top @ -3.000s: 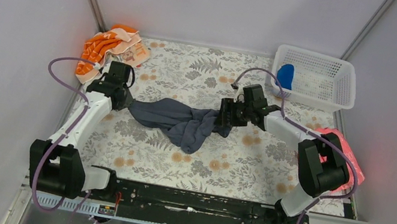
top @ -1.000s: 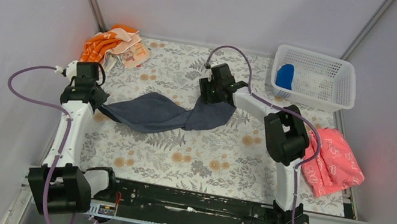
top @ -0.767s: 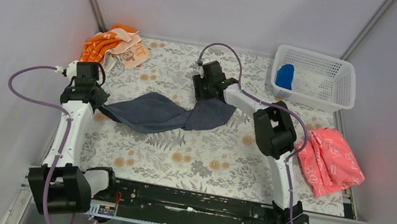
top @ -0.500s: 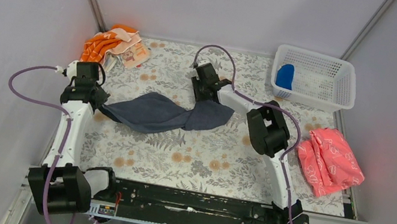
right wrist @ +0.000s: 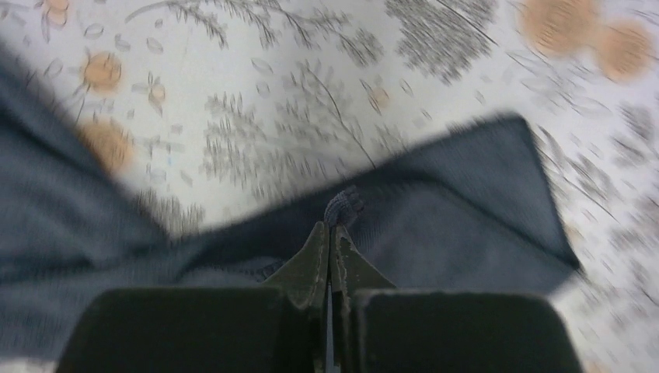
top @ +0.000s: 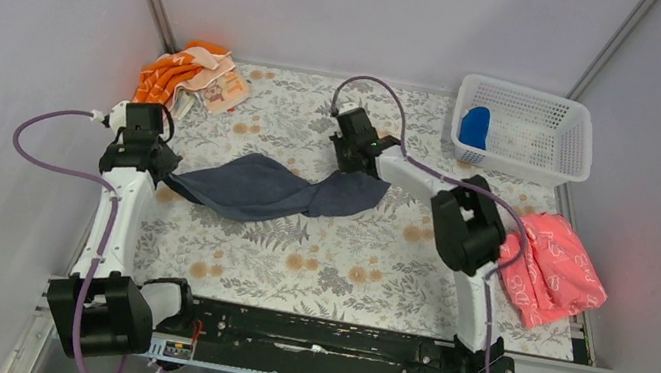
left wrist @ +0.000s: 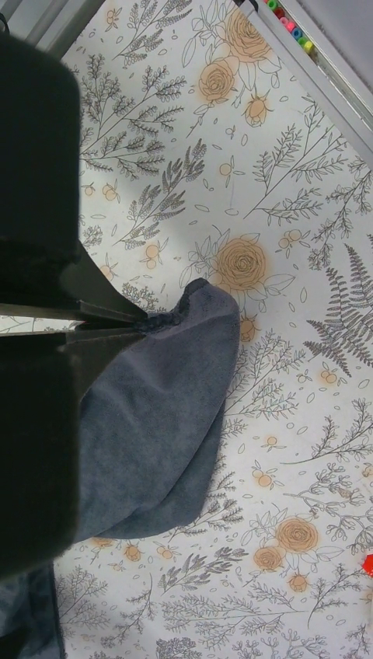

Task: Roll the towels
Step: Flatten out the towel at the center of the board.

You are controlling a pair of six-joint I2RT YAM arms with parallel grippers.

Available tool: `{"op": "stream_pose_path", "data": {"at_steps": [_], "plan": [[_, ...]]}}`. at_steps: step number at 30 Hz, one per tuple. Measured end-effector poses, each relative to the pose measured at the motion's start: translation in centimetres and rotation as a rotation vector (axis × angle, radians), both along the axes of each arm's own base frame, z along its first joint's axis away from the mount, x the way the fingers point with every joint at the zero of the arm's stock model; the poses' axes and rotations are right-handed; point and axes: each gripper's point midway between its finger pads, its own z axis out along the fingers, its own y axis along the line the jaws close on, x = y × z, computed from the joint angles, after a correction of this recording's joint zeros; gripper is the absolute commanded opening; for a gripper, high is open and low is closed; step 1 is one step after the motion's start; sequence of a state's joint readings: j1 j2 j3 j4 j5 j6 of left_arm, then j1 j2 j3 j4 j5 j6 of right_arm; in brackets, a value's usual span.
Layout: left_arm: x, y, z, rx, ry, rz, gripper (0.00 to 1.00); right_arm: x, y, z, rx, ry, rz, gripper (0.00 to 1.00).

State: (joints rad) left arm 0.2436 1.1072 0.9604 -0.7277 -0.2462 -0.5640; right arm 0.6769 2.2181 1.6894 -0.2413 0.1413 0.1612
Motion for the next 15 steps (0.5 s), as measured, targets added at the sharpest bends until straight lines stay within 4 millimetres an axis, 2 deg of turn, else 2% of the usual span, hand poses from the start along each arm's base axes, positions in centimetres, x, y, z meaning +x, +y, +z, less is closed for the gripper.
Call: {"op": "stream_pose_path", "data": {"at_steps": [4,7,9,11,13,15], "plan": [[0.0,0.0,0.0,0.000,0.001,0.001,0.03,-2.6,-3.1,4.8,0.013,-0.060,-0.024,0.00],[0.0,0.0,0.0,-0.001,0.000,0.001,0.03,-5.5,-6.9,8.8,0.043,-0.130,-0.081,0.01],[0.0,0.1,0.0,-0.002,0.000,0.004,0.03,-7.0,-9.5,10.0,0.063,-0.168,-0.137,0.02],[0.0,0.2,-0.1,-0.003,0.002,0.007,0.03,-8.9,-12.9,9.1,0.053,-0.165,-0.211,0.04],[-0.1,0.3,-0.2,-0.004,0.005,0.009,0.03,-10.5,-16.2,6.6,0.029,-0.119,-0.292,0.09],[0.0,0.3,-0.3,-0.005,0.008,0.010,0.03,-12.2,-19.7,3.2,-0.001,-0.038,-0.393,0.18]]}}
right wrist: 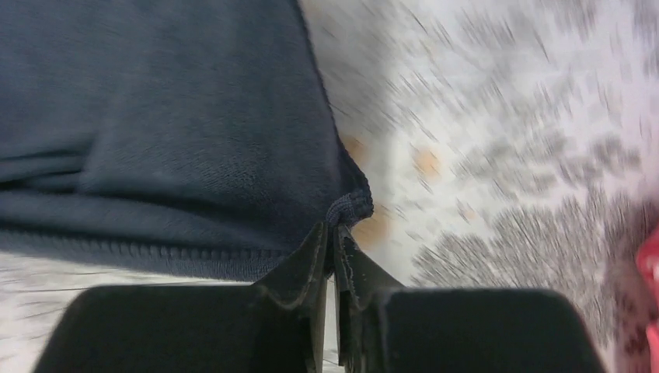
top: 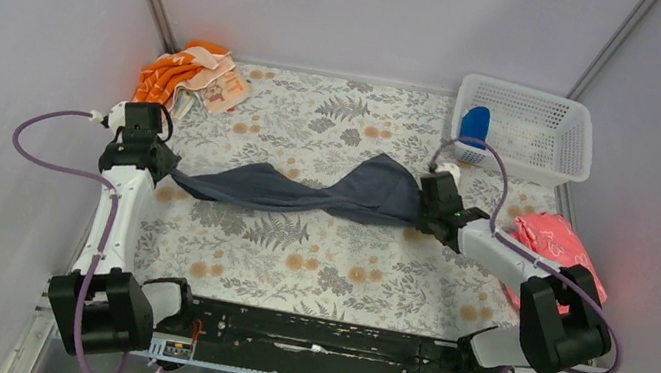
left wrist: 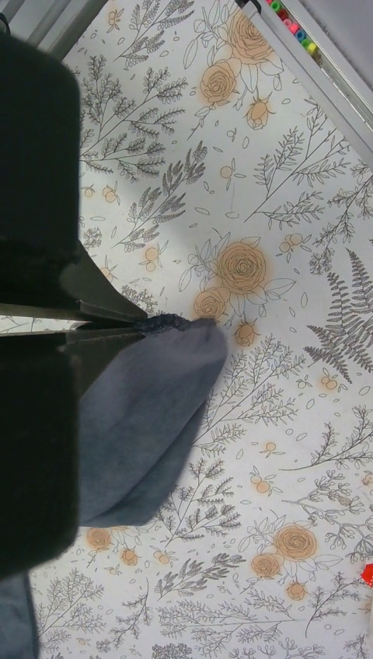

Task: Roll the towels
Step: Flatten out the towel at the center of the board.

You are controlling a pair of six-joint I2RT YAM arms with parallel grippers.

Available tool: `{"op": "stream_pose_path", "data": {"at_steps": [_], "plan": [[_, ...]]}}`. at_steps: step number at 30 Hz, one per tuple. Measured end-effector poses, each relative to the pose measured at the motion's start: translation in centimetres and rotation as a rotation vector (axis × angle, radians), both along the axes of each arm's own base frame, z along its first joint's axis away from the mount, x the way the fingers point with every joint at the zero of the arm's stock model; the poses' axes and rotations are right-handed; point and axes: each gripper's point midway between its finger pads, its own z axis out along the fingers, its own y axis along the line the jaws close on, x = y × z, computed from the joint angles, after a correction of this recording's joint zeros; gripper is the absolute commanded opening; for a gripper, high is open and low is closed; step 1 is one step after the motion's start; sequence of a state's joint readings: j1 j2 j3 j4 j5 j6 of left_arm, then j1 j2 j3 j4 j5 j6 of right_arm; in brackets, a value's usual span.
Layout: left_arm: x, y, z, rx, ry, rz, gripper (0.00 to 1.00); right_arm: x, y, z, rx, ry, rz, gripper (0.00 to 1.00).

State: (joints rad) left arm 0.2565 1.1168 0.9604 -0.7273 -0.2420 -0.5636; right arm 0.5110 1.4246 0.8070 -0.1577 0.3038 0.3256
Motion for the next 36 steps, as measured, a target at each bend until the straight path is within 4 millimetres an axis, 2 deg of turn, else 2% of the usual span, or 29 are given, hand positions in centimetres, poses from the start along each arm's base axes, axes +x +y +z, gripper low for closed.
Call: {"op": "stream_pose_path", "data": {"at_steps": [3,5,7,12,14,16,20,22,25,29,36], "plan": [[0.0,0.0,-0.1,-0.003,0.004,-0.001,0.03,-2.9,-4.5,-4.0,-0.021,0.122,-0.141,0.25],[0.0,-0.1,-0.2,-0.005,0.006,-0.002,0.03,-4.1,-5.6,-4.9,-0.020,0.158,-0.186,0.35],[0.1,-0.1,-0.2,-0.005,0.006,-0.002,0.03,-4.6,-5.6,-4.7,-0.004,0.158,-0.199,0.45],[0.1,-0.1,-0.3,-0.007,0.011,-0.003,0.03,-3.4,-4.4,-2.5,0.053,0.097,-0.153,0.56],[0.1,-0.1,-0.4,-0.010,0.013,-0.005,0.03,-2.1,-3.1,-1.3,0.085,0.077,-0.098,0.58],[0.1,-0.1,-0.5,-0.013,0.014,-0.006,0.03,-0.1,-1.3,0.2,0.116,0.052,-0.024,0.59],[0.2,-0.2,-0.6,-0.017,0.016,-0.008,0.03,5.0,2.1,2.4,0.131,0.023,0.108,0.60],[0.2,-0.2,-0.6,-0.020,0.019,-0.010,0.03,7.4,3.4,2.7,0.122,0.015,0.168,0.60],[0.2,-0.3,-0.7,-0.023,0.021,-0.012,0.03,9.6,4.6,2.1,0.103,0.041,0.253,0.59],[0.2,-0.3,-0.8,-0.025,0.021,-0.012,0.03,12.6,5.7,0.3,0.058,0.091,0.353,0.56],[0.2,-0.2,-0.8,-0.026,0.021,-0.010,0.03,15.3,5.3,-2.8,0.001,0.155,0.445,0.52]]}}
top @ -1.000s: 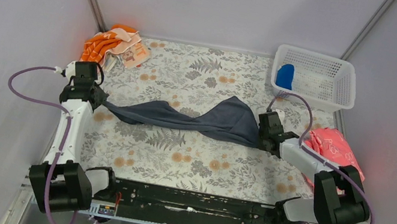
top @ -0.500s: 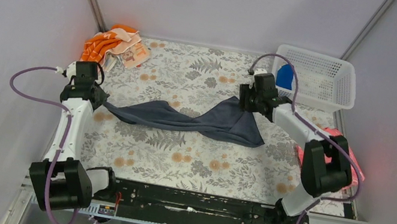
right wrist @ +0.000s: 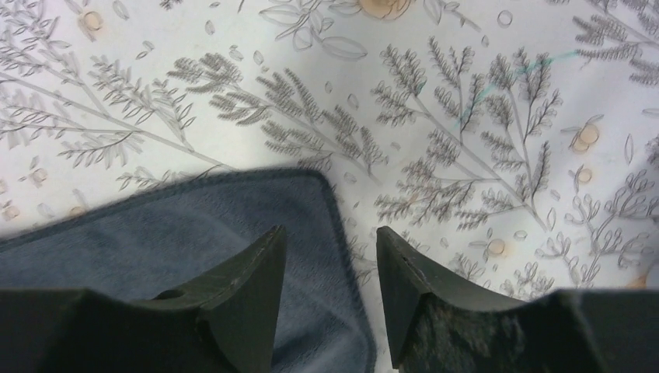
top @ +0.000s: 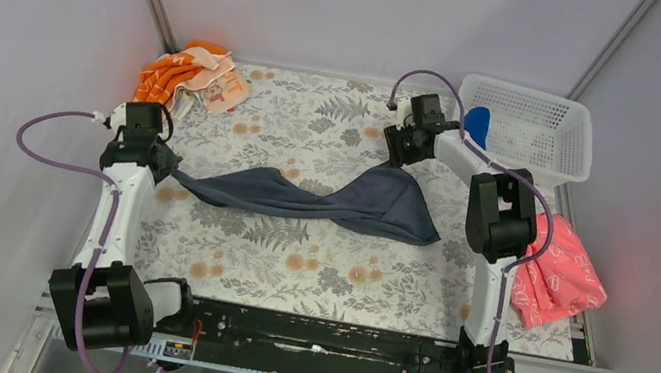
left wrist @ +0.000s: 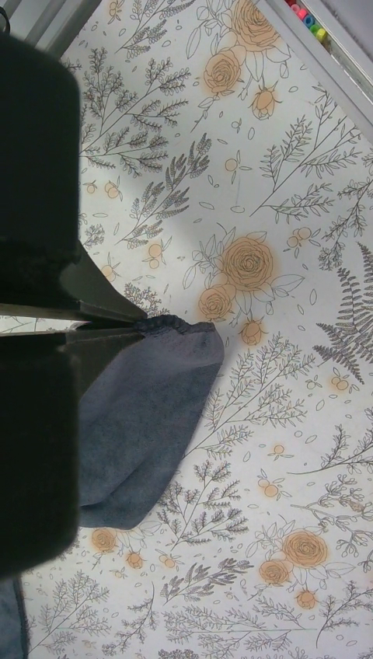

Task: Roll the towels
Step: Flatten out the towel at the center of the board.

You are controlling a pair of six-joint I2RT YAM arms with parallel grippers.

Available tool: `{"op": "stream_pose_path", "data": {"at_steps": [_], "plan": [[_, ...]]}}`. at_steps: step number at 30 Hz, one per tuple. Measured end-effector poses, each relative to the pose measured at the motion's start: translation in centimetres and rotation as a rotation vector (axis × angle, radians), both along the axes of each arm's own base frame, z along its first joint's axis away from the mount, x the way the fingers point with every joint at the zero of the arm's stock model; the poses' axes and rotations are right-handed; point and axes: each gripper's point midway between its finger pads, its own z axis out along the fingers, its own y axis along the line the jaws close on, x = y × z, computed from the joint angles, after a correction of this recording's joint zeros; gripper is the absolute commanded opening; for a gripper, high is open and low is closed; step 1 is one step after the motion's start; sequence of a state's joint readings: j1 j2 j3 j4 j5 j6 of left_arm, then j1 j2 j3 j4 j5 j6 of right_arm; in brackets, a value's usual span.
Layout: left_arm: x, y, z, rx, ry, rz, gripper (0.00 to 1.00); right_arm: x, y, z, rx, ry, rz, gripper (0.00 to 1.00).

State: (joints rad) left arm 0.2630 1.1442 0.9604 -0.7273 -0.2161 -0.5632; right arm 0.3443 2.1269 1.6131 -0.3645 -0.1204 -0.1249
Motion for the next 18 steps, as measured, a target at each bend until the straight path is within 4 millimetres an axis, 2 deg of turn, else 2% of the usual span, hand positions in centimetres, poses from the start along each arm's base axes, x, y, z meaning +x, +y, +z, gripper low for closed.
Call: {"op": "stream_pose_path", "data": {"at_steps": [4,10,18], "plan": [[0.0,0.0,0.0,0.000,0.001,0.000,0.03,1.1,-0.1,-1.2,-0.021,0.007,0.048,0.51],[0.0,0.0,-0.2,-0.003,0.008,0.001,0.02,1.3,0.2,-2.6,-0.035,0.027,0.117,0.51],[0.1,0.0,-0.4,-0.008,0.014,0.000,0.02,1.6,0.8,-2.7,-0.033,0.025,0.186,0.51]]}}
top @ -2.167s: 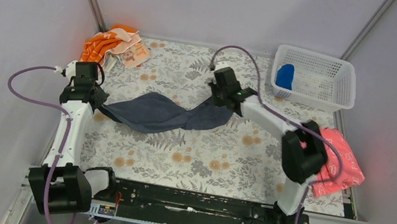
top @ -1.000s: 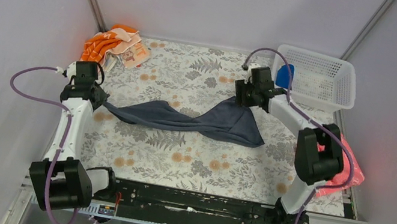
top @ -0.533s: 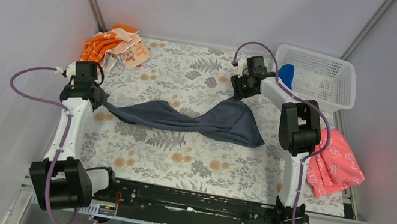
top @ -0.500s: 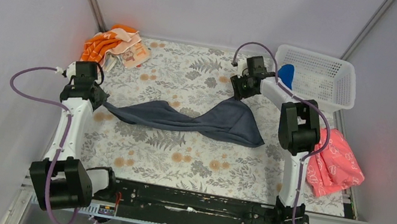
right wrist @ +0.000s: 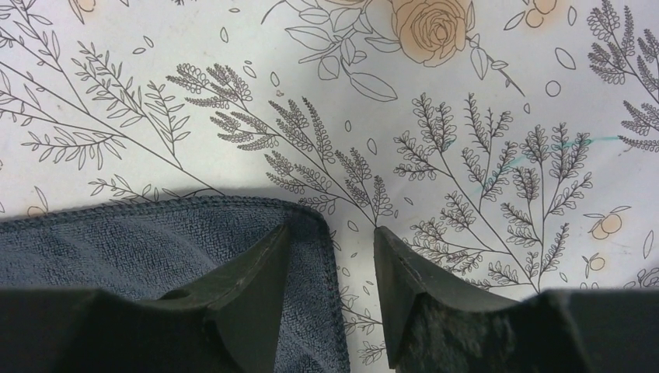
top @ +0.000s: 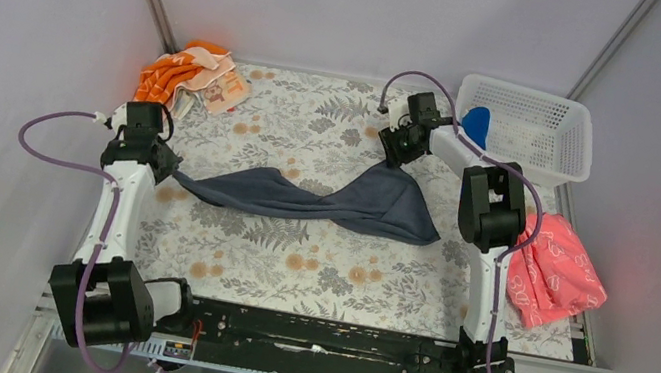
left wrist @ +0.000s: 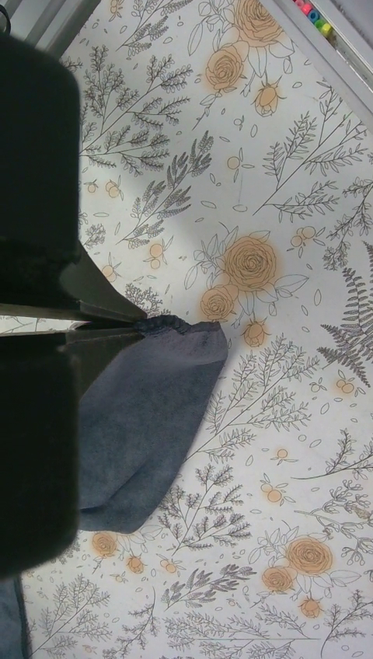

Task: Roll the towels
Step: Flatten out the towel at the center of the board.

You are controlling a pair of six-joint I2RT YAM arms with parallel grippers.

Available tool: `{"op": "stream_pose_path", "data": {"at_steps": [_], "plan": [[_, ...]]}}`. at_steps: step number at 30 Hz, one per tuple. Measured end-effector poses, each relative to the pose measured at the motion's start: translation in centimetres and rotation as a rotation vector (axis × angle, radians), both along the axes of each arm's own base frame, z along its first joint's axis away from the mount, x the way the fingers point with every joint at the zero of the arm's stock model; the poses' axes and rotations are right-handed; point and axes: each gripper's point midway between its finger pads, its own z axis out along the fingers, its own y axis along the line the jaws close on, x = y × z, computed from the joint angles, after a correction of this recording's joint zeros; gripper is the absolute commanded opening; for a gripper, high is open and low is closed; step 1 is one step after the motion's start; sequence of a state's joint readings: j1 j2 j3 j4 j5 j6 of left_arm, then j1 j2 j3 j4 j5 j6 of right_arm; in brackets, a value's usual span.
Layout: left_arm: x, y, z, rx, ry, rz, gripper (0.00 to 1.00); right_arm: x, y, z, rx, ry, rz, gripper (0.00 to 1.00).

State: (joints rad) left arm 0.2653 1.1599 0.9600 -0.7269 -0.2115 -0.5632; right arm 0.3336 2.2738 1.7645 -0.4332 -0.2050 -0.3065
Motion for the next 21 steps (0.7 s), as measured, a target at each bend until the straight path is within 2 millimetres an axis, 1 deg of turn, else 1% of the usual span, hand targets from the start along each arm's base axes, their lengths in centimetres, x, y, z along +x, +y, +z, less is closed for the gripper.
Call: {"op": "stream_pose_path", "data": {"at_steps": [4,7,9,12,13,17,20,21], "plan": [[0.0,0.0,-0.1,-0.006,0.002,0.000,0.02,-0.1,0.1,-0.1,-0.001,-0.002,0.026,0.47],[0.0,0.1,-0.1,-0.006,0.002,0.002,0.02,-0.2,0.4,-0.1,-0.005,0.004,0.056,0.38],[0.0,0.1,-0.1,-0.006,0.001,0.002,0.02,-0.3,0.5,-0.2,-0.015,0.016,0.076,0.28],[0.0,0.1,-0.1,-0.006,0.001,0.002,0.02,-0.6,1.0,-0.2,-0.020,0.030,0.114,0.03],[0.0,0.1,-0.1,-0.006,0.002,0.002,0.02,-0.7,1.1,-0.2,-0.021,0.031,0.126,0.00],[0.0,0.2,-0.2,0.000,0.007,0.007,0.02,-0.6,1.0,0.0,-0.044,0.034,0.137,0.00],[0.2,0.5,-0.2,0.006,0.024,0.017,0.01,-0.1,0.4,0.2,-0.082,0.017,0.118,0.00],[0.5,0.7,0.1,0.008,0.024,0.020,0.02,0.2,0.0,0.3,-0.097,0.008,0.107,0.00]]}}
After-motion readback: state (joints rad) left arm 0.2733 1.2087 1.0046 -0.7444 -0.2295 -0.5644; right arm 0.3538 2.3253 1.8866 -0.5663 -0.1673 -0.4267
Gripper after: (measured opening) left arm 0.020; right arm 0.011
